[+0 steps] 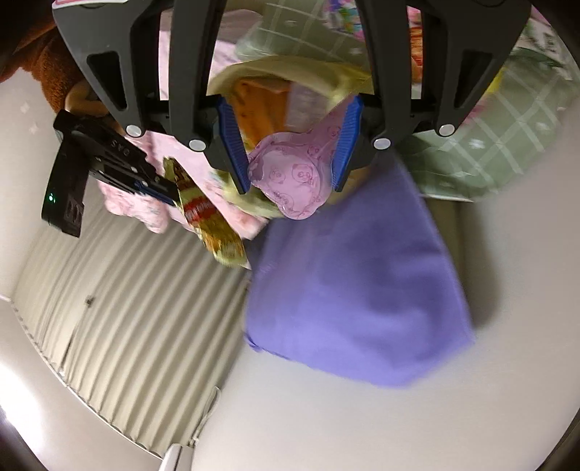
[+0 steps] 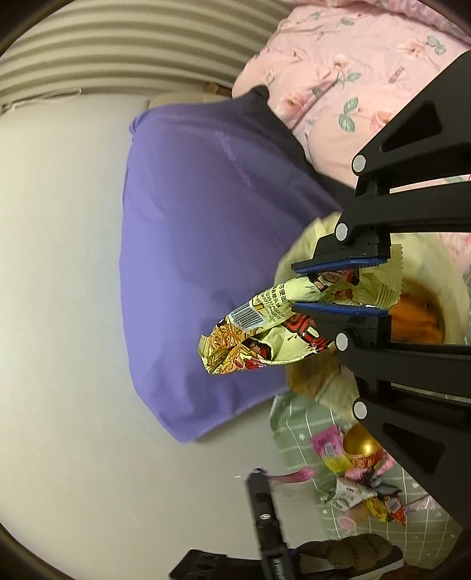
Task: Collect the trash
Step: 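Carry the gold wrapper and pink cup over the yellow trash bag with both tools, then open both tools to drop the wrapper and pink cup into the trash bag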
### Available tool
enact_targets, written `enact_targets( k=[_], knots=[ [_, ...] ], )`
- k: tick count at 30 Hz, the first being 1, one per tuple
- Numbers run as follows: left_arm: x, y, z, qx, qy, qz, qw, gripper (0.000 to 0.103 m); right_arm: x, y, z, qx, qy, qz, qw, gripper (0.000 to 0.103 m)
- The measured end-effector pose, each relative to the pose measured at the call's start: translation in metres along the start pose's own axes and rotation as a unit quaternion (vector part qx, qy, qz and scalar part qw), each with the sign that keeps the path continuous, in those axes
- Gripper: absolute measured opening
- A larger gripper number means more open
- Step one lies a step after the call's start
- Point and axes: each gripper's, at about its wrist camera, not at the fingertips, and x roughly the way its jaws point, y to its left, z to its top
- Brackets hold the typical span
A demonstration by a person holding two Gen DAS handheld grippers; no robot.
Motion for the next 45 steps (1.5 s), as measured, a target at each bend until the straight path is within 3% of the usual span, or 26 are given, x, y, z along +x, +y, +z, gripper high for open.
enact_targets(
  k=[6,8,9,12,16,18,22,28,32,35,45],
  knots=[
    [0.078,-0.021,-0.013,-0.001,0.086,-0.071,0.9938,0.044,-0.005,-0.023,-0.001,0.022,0.0,-0.02,1.0,0.017],
    [0.111,-0.031,-0.02,0.011,0.124,-0.072,0.9896,0.044,-0.003,-0.026,-0.001,0.021,0.003,-0.025,0.999,0.017],
    [0.128,-0.036,-0.025,0.022,0.146,-0.065,0.9869,0.044,-0.002,-0.029,-0.001,0.022,0.004,-0.027,0.999,0.017],
    [0.168,-0.041,-0.037,0.067,0.195,0.018,0.9784,0.044,0.0,-0.038,-0.002,0.028,0.004,-0.031,0.999,0.017],
    [0.178,-0.019,-0.043,0.07,0.217,0.097,0.9688,0.044,0.006,-0.046,-0.007,0.038,0.011,-0.008,0.999,0.017],
    [0.172,-0.01,-0.044,0.062,0.215,0.097,0.9698,0.044,0.015,-0.043,-0.012,0.035,0.022,0.004,0.999,0.017],
    [0.152,-0.006,-0.042,0.04,0.189,0.061,0.9793,0.044,0.04,-0.032,-0.021,0.033,0.051,0.044,0.997,0.017],
    [0.125,-0.004,-0.042,0.025,0.167,0.04,0.9849,0.045,0.063,-0.021,-0.026,0.032,0.076,0.06,0.995,0.017],
    [0.108,-0.006,-0.038,0.023,0.145,0.032,0.9886,0.057,0.069,-0.019,-0.027,0.036,0.081,0.061,0.994,0.017],
    [0.092,-0.007,-0.033,0.027,0.123,0.046,0.991,0.065,0.07,-0.016,-0.029,0.034,0.083,0.059,0.994,0.017],
    [0.028,0.01,-0.014,-0.031,0.033,0.086,0.9953,0.067,0.074,-0.005,-0.036,0.03,0.101,0.045,0.993,0.019]
  ],
)
